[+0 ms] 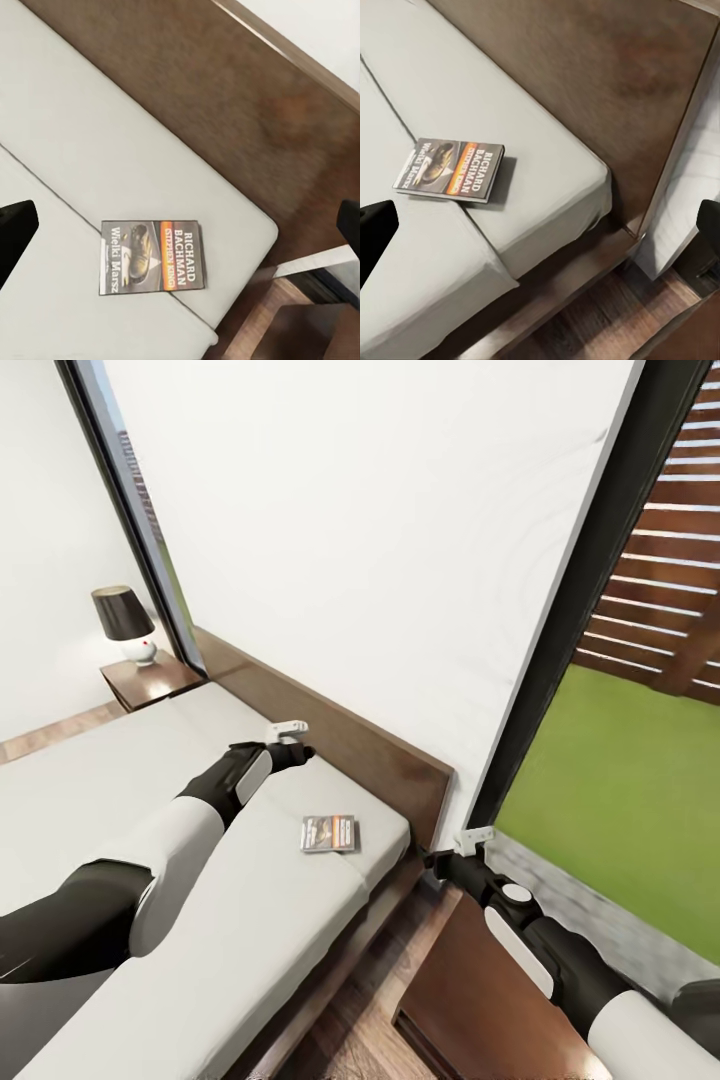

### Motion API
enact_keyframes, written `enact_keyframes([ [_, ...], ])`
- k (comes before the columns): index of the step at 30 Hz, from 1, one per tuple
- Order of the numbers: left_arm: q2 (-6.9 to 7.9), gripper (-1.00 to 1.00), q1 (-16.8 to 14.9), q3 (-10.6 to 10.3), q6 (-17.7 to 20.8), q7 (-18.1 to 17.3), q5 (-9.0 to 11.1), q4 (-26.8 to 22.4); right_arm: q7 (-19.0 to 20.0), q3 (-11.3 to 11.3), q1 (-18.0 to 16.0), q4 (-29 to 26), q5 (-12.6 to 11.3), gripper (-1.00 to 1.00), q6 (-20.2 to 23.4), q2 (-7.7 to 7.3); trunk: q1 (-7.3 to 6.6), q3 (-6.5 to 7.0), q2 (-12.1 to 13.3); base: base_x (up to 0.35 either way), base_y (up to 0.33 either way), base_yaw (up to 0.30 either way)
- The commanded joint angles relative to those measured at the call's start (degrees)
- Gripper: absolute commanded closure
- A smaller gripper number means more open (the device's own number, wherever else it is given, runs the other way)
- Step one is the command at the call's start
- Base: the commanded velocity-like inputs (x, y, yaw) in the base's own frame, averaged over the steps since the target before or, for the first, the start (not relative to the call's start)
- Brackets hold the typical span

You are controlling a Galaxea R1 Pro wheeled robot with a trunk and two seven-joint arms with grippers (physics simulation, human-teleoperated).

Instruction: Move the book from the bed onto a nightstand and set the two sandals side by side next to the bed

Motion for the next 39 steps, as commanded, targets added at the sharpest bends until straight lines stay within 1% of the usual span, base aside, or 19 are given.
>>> enact_keyframes([
  [1,0.04,-1.0,0.0,-0.4,0.2,0.3,0.5,-0.1,-0.2,0.2,-0.1,-0.1,-0.5,-1.0,0.2,-0.08,0.03,-0.2,-0.1,0.0,0.0,0.0],
  [39,0.12,-1.0,0.0,-0.5,0.2,0.2,0.6,-1.1,-0.3,0.4,-0.1,0.4,-0.7,-1.0,-0.4,0.02,0.03,-3.65,-0.1,0.0,0.0,0.0],
])
